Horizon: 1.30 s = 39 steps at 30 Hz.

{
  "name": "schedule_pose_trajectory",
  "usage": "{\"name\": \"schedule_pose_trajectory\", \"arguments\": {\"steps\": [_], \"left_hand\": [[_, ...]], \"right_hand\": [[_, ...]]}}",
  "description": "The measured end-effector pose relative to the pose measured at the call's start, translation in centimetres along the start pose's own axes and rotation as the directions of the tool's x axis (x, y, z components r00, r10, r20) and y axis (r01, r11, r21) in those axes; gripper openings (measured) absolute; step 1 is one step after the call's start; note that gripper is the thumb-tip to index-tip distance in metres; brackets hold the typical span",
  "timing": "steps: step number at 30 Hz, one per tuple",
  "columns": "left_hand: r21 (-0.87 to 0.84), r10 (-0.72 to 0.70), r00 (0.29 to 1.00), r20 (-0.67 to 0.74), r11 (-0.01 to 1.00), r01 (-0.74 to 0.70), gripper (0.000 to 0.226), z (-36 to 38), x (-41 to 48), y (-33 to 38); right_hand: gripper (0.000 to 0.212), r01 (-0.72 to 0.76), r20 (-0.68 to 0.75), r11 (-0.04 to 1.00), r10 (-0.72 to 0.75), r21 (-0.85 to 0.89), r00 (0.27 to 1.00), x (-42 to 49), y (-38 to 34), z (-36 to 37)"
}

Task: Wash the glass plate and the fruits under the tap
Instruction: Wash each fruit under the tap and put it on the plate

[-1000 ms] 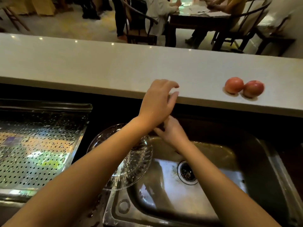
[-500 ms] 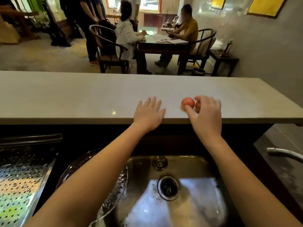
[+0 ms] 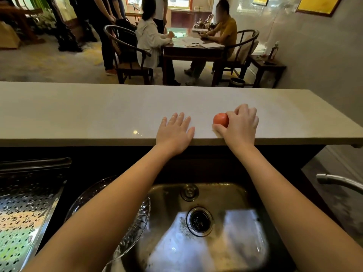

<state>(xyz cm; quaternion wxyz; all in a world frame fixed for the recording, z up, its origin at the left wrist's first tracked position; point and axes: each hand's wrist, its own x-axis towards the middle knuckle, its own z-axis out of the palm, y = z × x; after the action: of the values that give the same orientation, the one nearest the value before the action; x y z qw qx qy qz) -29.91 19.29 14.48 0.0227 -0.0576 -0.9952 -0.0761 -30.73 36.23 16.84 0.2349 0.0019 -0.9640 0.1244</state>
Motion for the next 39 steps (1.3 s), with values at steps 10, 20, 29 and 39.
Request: {"name": "schedule_pose_trajectory", "arguments": {"steps": [10, 20, 29, 39], "left_hand": [[-0.610, 0.066, 0.980, -0.187, 0.774, -0.169, 0.048, -1.5, -2.1, 3.5], [-0.915, 0.255, 0.962, -0.100, 0.357, -0.190, 0.040, -1.4, -6.9, 12.8], [-0.961, 0.409, 0.883, 0.232, 0.238, 0.143, 0.048, 9.0, -7.1, 19.9], [-0.948, 0.405, 0.859, 0.314, 0.186, 0.259, 0.053, 12.8, -5.9, 24.3]], "right_hand": [[0.048, 0.150, -0.126, 0.939, -0.116, 0.308, 0.985, -4.5, 1.3, -3.3], [0.052, 0.121, -0.057, 0.958, -0.109, 0.259, 0.992, -10.4, 6.8, -8.0], [0.030, -0.575, 0.346, 0.810, 0.575, -0.115, 0.741, -23.5, 17.3, -4.6], [0.030, -0.709, 0.314, 0.681, 0.643, 0.182, 0.698, -25.8, 19.7, -1.4]]}}
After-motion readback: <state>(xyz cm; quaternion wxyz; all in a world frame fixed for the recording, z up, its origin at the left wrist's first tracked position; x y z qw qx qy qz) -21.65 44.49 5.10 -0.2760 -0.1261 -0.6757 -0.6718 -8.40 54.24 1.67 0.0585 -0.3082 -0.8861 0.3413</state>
